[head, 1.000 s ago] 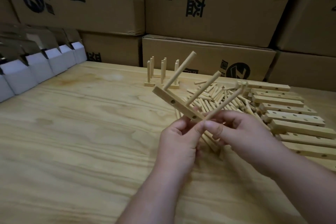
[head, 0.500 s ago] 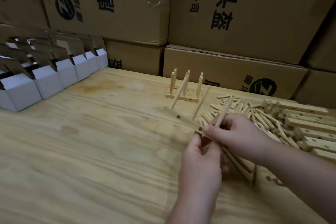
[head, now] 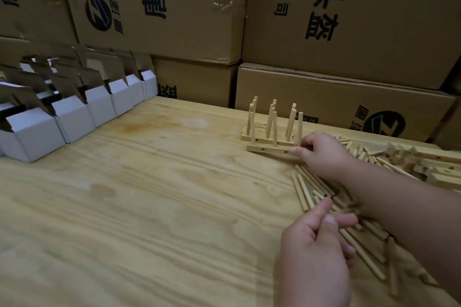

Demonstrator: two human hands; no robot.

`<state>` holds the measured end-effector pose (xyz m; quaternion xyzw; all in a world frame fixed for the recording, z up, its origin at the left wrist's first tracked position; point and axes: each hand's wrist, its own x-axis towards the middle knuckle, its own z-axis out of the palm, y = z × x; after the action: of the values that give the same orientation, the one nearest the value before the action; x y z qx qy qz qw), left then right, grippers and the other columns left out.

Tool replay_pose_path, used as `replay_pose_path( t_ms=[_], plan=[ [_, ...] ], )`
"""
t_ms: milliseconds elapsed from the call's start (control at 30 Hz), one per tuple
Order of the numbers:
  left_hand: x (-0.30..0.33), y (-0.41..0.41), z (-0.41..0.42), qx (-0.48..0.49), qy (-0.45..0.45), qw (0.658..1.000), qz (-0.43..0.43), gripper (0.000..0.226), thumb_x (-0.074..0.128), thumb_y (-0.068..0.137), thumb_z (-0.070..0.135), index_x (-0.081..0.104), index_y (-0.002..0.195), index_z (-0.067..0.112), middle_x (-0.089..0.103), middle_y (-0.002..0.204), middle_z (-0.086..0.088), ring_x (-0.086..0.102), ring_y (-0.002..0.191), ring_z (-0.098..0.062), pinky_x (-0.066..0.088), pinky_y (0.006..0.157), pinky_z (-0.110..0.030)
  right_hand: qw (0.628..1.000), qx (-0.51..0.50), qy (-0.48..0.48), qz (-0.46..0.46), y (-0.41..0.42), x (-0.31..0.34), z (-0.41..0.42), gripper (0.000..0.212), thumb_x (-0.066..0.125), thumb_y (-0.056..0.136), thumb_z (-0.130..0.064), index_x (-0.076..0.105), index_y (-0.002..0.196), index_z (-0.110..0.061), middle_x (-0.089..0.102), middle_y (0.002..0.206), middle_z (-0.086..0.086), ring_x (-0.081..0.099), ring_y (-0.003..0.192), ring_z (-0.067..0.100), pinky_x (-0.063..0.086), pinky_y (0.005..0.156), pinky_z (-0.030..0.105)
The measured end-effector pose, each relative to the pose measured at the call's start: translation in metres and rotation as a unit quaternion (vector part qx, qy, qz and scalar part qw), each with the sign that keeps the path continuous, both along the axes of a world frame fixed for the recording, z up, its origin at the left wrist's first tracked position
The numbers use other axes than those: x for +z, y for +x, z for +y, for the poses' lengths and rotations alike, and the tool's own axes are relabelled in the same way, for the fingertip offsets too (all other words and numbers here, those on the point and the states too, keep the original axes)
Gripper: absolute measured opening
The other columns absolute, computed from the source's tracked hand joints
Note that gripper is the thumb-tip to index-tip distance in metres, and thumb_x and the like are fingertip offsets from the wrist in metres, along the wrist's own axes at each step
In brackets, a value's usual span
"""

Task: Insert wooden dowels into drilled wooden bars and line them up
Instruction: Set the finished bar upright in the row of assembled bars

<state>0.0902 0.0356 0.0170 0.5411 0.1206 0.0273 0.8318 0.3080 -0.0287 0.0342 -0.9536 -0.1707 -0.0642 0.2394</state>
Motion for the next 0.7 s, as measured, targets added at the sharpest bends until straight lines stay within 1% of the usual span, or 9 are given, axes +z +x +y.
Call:
replay_pose_path(
  t_ms=[133, 233, 300, 333, 400, 467, 533, 600, 700],
  plan=[
    [0.003, -0.001, 0.001, 0.001, -0.003, 1.0, 0.003, 0.031, 0.047, 0.107, 0.014, 0.065, 0.121, 0.034, 0.078, 0.087, 0.014, 0.054, 0.051, -0.003, 0.051, 0.056, -0.022, 1.0, -0.006, 0.006, 0.028, 0.016, -0.006, 0.003, 0.022, 0.076, 0.082, -0.052, 0.071, 0.089, -0.032, 0.067, 0.085, -0.013, 0.061, 0.08, 0.006, 0.046, 0.064, 0.026],
    [0.005, -0.003, 0.001, 0.006, 0.008, 1.0, 0.002, 0.032, 0.047, 0.107, 0.014, 0.064, 0.123, 0.035, 0.078, 0.084, 0.015, 0.053, 0.049, -0.002, 0.049, 0.054, -0.02, 1.0, -0.011, -0.018, 0.021, 0.022, -0.008, 0.011, 0.02, 0.081, 0.076, -0.05, 0.068, 0.08, -0.035, 0.067, 0.079, -0.014, 0.061, 0.078, 0.007, 0.045, 0.063, 0.026],
    [0.007, -0.004, 0.001, 0.009, 0.007, 1.0, 0.004, 0.032, 0.047, 0.107, 0.014, 0.064, 0.122, 0.035, 0.077, 0.082, 0.016, 0.053, 0.048, -0.002, 0.049, 0.054, -0.02, 1.0, -0.012, -0.028, 0.008, 0.024, -0.009, 0.013, 0.019, 0.081, 0.077, -0.048, 0.066, 0.075, -0.036, 0.066, 0.076, -0.014, 0.059, 0.075, 0.006, 0.043, 0.059, 0.025],
    [0.007, -0.004, 0.001, 0.01, 0.004, 1.0, 0.005, 0.031, 0.047, 0.107, 0.014, 0.064, 0.122, 0.035, 0.077, 0.082, 0.016, 0.052, 0.047, -0.002, 0.048, 0.053, -0.02, 0.999, -0.011, -0.031, 0.001, 0.025, -0.01, 0.014, 0.018, 0.08, 0.079, -0.048, 0.068, 0.076, -0.034, 0.065, 0.076, -0.015, 0.059, 0.074, 0.005, 0.041, 0.058, 0.024],
    [0.008, -0.004, 0.0, 0.011, -0.001, 1.0, 0.009, 0.031, 0.047, 0.107, 0.014, 0.064, 0.121, 0.035, 0.077, 0.081, 0.016, 0.052, 0.047, -0.001, 0.048, 0.053, -0.019, 0.999, -0.005, -0.044, -0.008, 0.026, -0.01, 0.014, 0.017, 0.076, 0.083, -0.046, 0.073, 0.084, -0.03, 0.066, 0.078, -0.015, 0.059, 0.075, 0.005, 0.041, 0.059, 0.024],
    [0.007, -0.004, -0.001, 0.014, -0.006, 1.0, 0.012, 0.03, 0.047, 0.107, 0.015, 0.064, 0.118, 0.037, 0.077, 0.08, 0.016, 0.053, 0.047, -0.001, 0.048, 0.054, -0.02, 0.998, 0.002, -0.066, -0.016, 0.026, -0.011, 0.015, 0.019, 0.072, 0.087, -0.044, 0.075, 0.09, -0.026, 0.067, 0.083, -0.012, 0.059, 0.077, 0.006, 0.043, 0.06, 0.024],
    [0.006, -0.004, -0.002, 0.014, -0.012, 1.0, 0.013, 0.03, 0.048, 0.107, 0.015, 0.065, 0.116, 0.037, 0.077, 0.078, 0.015, 0.053, 0.048, -0.001, 0.049, 0.055, -0.02, 0.996, 0.0, -0.082, -0.036, 0.027, -0.011, 0.015, 0.021, 0.071, 0.088, -0.044, 0.076, 0.091, -0.024, 0.066, 0.095, -0.007, 0.059, 0.082, 0.011, 0.045, 0.067, 0.026],
    [0.005, -0.003, -0.003, 0.014, -0.012, 1.0, 0.013, 0.03, 0.048, 0.106, 0.014, 0.066, 0.114, 0.037, 0.076, 0.076, 0.015, 0.053, 0.048, -0.001, 0.049, 0.056, -0.021, 0.995, -0.01, -0.079, -0.054, 0.028, -0.011, 0.016, 0.025, 0.072, 0.087, -0.045, 0.077, 0.093, -0.022, 0.058, 0.109, -0.005, 0.057, 0.094, 0.014, 0.044, 0.079, 0.028],
    [0.004, -0.003, -0.003, 0.015, -0.007, 1.0, 0.008, 0.03, 0.048, 0.106, 0.014, 0.067, 0.114, 0.036, 0.076, 0.075, 0.015, 0.052, 0.047, 0.0, 0.049, 0.058, -0.022, 0.995, -0.016, -0.073, -0.06, 0.031, -0.01, 0.017, 0.026, 0.072, 0.087, -0.046, 0.079, 0.09, -0.021, 0.056, 0.125, -0.005, 0.055, 0.109, 0.013, 0.042, 0.086, 0.028]
  ],
)
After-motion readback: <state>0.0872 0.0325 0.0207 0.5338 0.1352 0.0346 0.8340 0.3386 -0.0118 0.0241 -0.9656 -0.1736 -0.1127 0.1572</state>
